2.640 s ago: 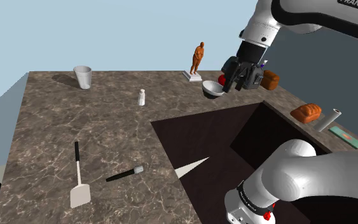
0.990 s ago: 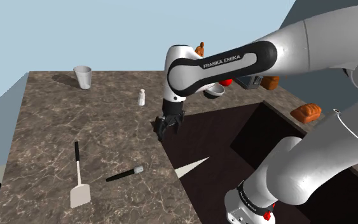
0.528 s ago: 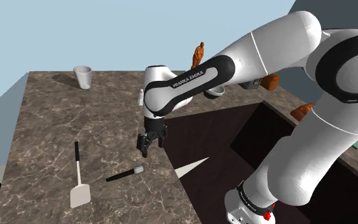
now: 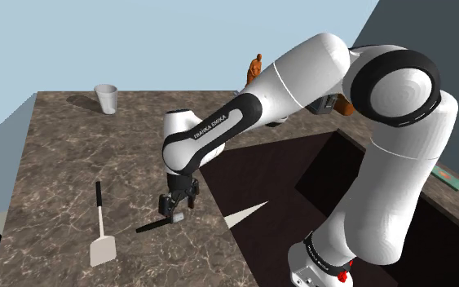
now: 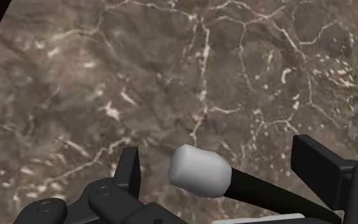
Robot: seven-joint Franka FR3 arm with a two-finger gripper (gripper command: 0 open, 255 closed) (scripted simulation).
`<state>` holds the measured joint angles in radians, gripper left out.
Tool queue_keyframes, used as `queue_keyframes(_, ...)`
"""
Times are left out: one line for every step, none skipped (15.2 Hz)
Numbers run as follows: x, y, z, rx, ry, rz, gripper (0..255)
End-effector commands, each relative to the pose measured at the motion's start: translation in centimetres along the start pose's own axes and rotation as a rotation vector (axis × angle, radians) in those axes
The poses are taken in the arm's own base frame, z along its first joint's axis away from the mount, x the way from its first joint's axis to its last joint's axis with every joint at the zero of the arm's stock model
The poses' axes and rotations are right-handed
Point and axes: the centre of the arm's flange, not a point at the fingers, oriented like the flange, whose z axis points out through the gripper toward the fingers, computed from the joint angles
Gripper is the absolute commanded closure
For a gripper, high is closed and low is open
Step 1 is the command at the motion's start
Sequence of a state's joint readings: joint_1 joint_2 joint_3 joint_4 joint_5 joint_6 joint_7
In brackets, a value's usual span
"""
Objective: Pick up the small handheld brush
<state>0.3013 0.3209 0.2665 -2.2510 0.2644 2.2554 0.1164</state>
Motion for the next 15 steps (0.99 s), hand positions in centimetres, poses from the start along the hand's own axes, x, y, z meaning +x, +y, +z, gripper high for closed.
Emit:
queue_keyframes(0.5,0.2,1.0,0.000,-0.001,-0.001,0)
queue_keyframes(0.7,0.3,1.5,0.000,-0.001,-0.001,0)
queue_keyframes(0.9,0.4,2.0,0.000,-0.001,-0.001,0)
queue_keyframes(1.0,0.5,2.5,0.000,-0.001,-0.001,0)
queue_keyframes(1.1,0.5,2.7,0.000,-0.001,-0.001,0)
queue_keyframes(1.2,0.5,2.7,0.000,-0.001,-0.001,0)
queue_keyframes(1.2,0.5,2.7,0.000,-0.001,-0.001,255)
queue_keyframes(1.2,0.5,2.7,0.000,0.000,-0.001,255)
queue_keyframes(1.2,0.5,2.7,0.000,0.000,-0.001,255)
queue_keyframes(1.2,0.5,2.7,0.000,0.000,-0.001,255)
queue_keyframes(1.2,0.5,2.7,0.000,0.000,-0.001,255)
queue_keyframes(1.2,0.5,2.7,0.000,0.000,-0.001,255)
queue_keyframes(1.2,0.5,2.7,0.000,0.000,-0.001,255)
queue_keyframes(1.2,0.5,2.7,0.000,0.000,-0.001,255)
queue_keyframes(1.2,0.5,2.7,0.000,0.000,-0.001,255)
